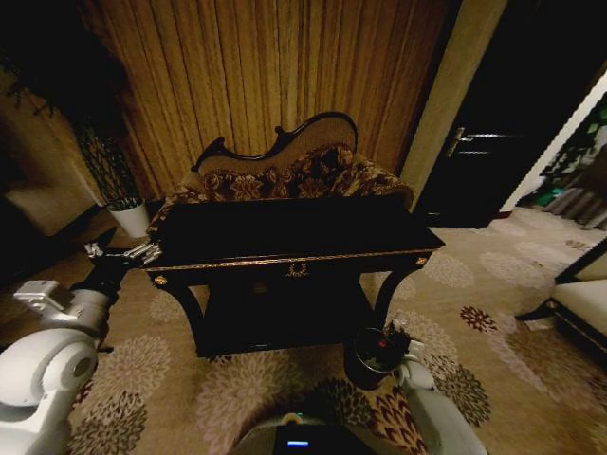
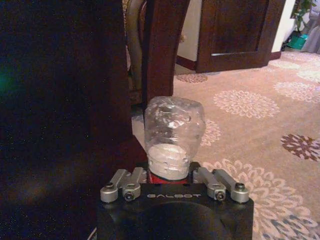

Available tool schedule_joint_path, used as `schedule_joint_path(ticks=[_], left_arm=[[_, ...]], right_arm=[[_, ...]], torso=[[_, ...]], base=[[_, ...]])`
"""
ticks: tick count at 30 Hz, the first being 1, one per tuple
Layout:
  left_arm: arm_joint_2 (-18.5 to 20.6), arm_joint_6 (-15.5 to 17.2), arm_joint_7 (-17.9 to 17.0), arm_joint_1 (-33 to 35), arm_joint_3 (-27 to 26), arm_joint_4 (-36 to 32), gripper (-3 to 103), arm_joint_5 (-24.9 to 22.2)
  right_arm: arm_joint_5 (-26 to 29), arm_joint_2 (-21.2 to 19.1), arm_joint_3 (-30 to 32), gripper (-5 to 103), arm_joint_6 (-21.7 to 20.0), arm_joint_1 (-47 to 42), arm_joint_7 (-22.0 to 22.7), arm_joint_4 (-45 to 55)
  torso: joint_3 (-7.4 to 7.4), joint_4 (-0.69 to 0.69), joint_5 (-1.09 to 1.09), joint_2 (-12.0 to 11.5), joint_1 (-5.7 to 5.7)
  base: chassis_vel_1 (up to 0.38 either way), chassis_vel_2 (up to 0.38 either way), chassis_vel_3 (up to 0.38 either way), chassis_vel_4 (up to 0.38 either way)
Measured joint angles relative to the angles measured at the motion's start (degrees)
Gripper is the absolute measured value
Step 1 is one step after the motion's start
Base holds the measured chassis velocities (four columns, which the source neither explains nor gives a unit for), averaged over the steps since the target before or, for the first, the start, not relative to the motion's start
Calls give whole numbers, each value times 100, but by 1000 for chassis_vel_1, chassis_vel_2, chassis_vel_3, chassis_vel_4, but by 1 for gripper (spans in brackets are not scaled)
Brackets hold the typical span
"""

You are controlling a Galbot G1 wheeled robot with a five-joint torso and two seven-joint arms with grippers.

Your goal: Move to the front of the table and place the trash on the table into the trash bin.

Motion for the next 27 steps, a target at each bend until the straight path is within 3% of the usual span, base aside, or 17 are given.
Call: schedule_joint_path(ticks=[7, 13, 18, 27], left_arm=[[20, -1, 2, -44, 86, 9, 100, 20], [61, -17, 5, -62, 89, 45, 100, 21], [54, -27, 5, -54, 68, 57, 100, 17], [8, -37, 14, -53, 82, 62, 100, 17]], right_arm=[[39, -50, 49, 60, 8, 22, 28, 59], [52, -69, 58, 87, 8, 27, 32, 57], [55, -71, 77, 100, 6, -7, 33, 36], [53, -81, 115, 100, 6, -83, 34, 173]], torso=[[0, 1, -1, 0, 0], [0, 1, -1, 0, 0], [0, 1, 0, 0, 1], [0, 1, 0, 0, 0]], base=[[0, 0, 0, 0], [0, 0, 0, 0], [0, 0, 0, 0], [0, 0, 0, 0]])
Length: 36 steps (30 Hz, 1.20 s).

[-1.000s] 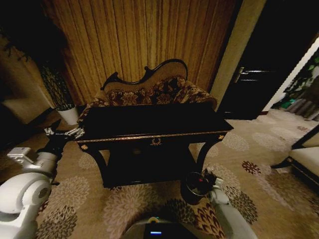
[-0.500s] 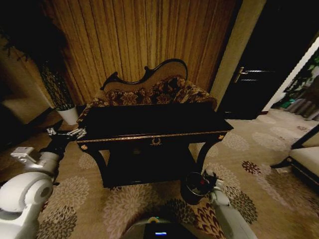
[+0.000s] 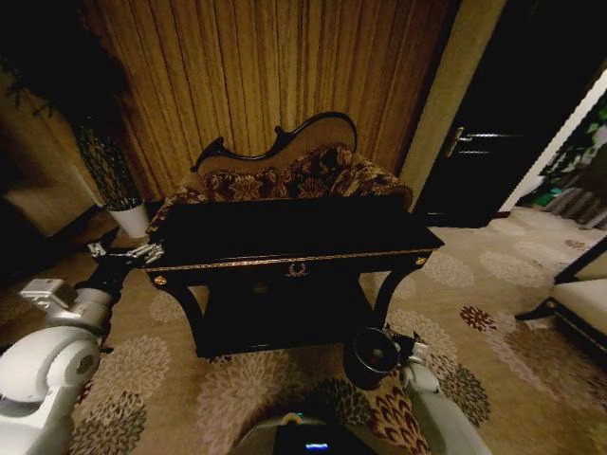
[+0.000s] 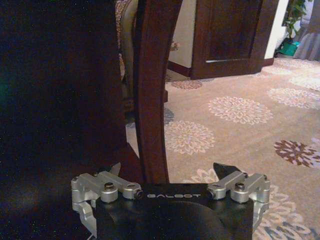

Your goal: Move to the front of the table and place the trash on the table into the trash bin.

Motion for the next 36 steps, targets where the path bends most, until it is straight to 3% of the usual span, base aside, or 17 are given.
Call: schedule_joint_path(ticks=[11, 16, 19, 26, 28, 36], left_arm=[[-44, -9, 9, 12, 13, 10, 100, 1], [-50, -10, 10, -11, 21, 9, 100, 2], [-95, -11, 14, -10, 21, 8, 100, 3], [-212, 8, 13, 35, 17, -37, 100, 12], [-268, 192, -14, 97, -27, -127, 100, 12], [-344, 459, -163, 191, -73, -175, 100, -24]], right_arm=[[21, -15, 20, 100, -4, -60, 1, 148], [31, -226, 52, 100, -18, -306, -49, 930], [312, -543, 158, 100, -238, -610, -143, 2324], [610, -919, 343, 100, -730, -963, -158, 4245], [656, -1083, 377, 100, -1033, -1124, -162, 5041], [806, -1261, 382, 100, -1478, -1272, -128, 5949]], torso=[[0, 0, 1, 0, 0], [0, -1, 2, 0, 0], [0, 0, -1, 0, 0], [0, 0, -1, 1, 0], [0, -1, 1, 0, 0], [-1, 0, 0, 1, 0]], base=[[0, 0, 0, 0], [0, 0, 0, 0], [0, 0, 0, 0], [0, 0, 0, 0], [0, 0, 0, 0], [0, 0, 0, 0]])
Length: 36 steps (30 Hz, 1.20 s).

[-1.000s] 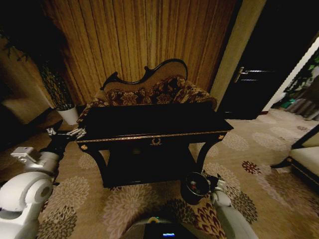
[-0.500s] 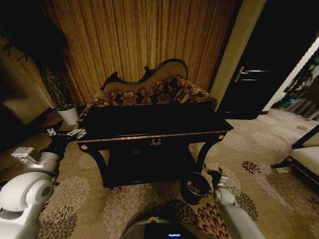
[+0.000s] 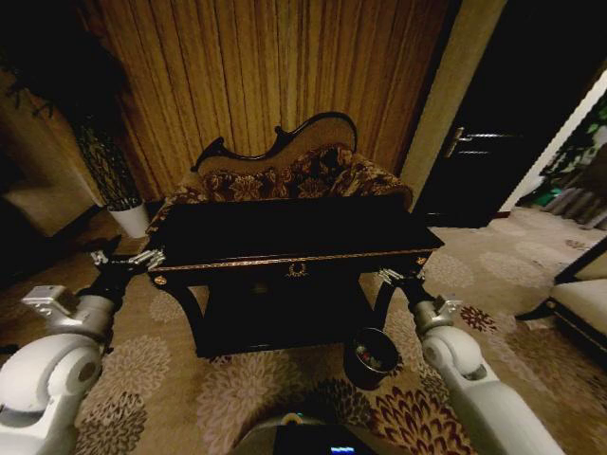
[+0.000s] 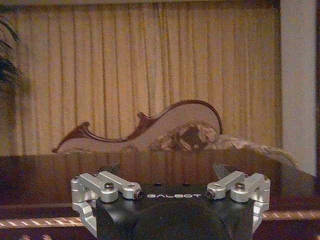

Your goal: Move to the front of the table and place the trash on the table into the trash bin.

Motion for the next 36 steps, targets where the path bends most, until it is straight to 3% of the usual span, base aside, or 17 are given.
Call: schedule_joint_path(ticks=[6, 14, 36], left_arm=[[-14, 57, -9, 21, -32, -34, 100, -89], [-39, 90, -16, 54, -38, -239, 100, -71], [-106, 146, -32, 330, -318, -446, 100, -81]], right_arm=[[370, -179, 15, 100, -280, -80, 462, 848], [398, -230, 63, 100, -630, -123, 601, 1093], [360, -206, 155, 100, -663, -397, 677, 1316]], torso=[[0, 0, 0, 0, 0], [0, 0, 0, 0, 0], [1, 0, 0, -1, 1]], base=[[0, 0, 0, 0], [0, 0, 0, 0], [29, -34, -32, 33]])
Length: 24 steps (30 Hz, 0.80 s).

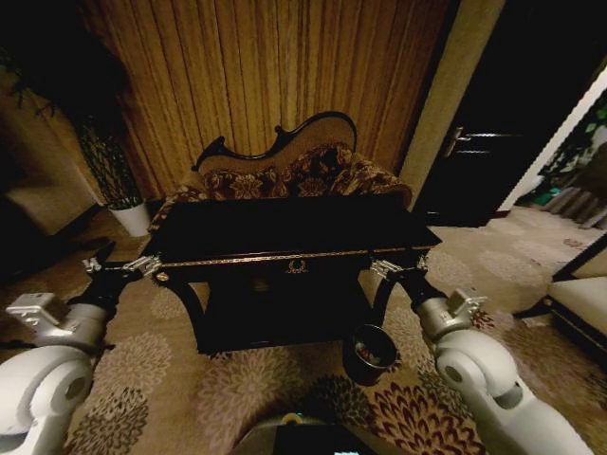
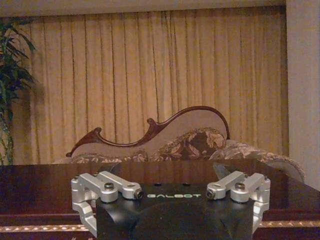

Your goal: Move to the front of the table and place the trash on the table into the trash bin.

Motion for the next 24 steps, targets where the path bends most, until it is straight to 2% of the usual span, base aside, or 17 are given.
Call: schedule_joint_path(ticks=[24], left_arm=[[-45, -26, 30, 11, 55, 5, 100, 4]], right_arm=[[-7, 53, 106, 100, 33, -179, 111, 71]], torso=[[0, 1, 0, 0, -1]], base=[[171, -177, -165, 175]])
